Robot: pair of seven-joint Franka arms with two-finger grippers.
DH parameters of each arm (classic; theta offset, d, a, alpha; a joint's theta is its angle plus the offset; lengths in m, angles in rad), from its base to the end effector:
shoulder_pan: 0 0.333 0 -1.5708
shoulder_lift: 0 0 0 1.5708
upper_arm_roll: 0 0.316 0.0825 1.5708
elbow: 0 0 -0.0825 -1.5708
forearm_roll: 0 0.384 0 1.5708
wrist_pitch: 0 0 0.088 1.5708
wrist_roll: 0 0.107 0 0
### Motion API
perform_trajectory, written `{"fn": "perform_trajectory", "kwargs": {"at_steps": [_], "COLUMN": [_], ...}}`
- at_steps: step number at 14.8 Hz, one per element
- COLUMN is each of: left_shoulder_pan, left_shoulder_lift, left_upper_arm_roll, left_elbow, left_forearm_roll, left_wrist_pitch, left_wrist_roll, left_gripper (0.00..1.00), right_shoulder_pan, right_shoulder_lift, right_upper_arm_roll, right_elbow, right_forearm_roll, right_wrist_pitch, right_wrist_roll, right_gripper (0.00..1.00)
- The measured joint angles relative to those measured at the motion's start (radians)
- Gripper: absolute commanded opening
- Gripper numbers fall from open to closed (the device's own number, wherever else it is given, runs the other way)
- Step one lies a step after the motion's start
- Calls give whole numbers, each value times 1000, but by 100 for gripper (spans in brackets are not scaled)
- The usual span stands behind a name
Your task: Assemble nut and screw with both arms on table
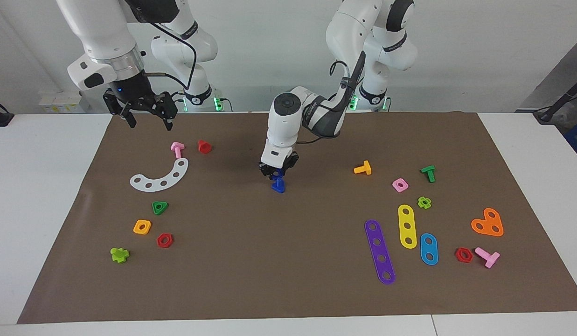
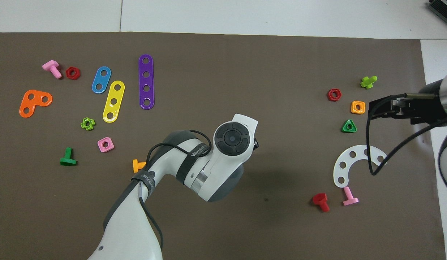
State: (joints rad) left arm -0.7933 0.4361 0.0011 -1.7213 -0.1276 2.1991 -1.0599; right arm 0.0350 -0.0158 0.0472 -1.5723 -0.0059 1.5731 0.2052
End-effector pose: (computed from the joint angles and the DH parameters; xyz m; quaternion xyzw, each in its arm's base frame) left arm 0.4647 -0.4775 0.3377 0.9840 0.1692 -0.0291 0.0480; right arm 0.5482 0.0448 0.6327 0.9981 -0.0615 0.0087 0.0021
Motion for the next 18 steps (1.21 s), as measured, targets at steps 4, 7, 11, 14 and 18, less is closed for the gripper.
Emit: {"fn": "perform_trajectory", "kwargs": {"at_steps": [4,7,11,14,18], "left_shoulder_pan": [0,1,10,22,23], "left_shoulder_lift": [0,3,21,25,26], "left_upper_arm_roll": [2,6,18,19,16], "left_elbow": [71,78,77,71,40], "left_forearm_roll": [-15,-16,-16,-16,-15], "left_wrist_pitch": [-94,-80,-51,-49,-27], "left_wrist_roll": [0,0,0,0,0], "left_gripper": [0,0,0,0,0], "right_shoulder_pan": [4,4,3,3,2], "right_shoulder_lift": [0,0,0,0,0], "right_upper_arm_roll": [3,4,4,4,4], "right_elbow": [-1,-2,-3,-3,-3], "right_forearm_roll": [0,0,0,0,0], "right_wrist_pitch": [0,0,0,0,0], "right_wrist_roll": [0,0,0,0,0], "right_gripper": [100,100,100,100,100]}}
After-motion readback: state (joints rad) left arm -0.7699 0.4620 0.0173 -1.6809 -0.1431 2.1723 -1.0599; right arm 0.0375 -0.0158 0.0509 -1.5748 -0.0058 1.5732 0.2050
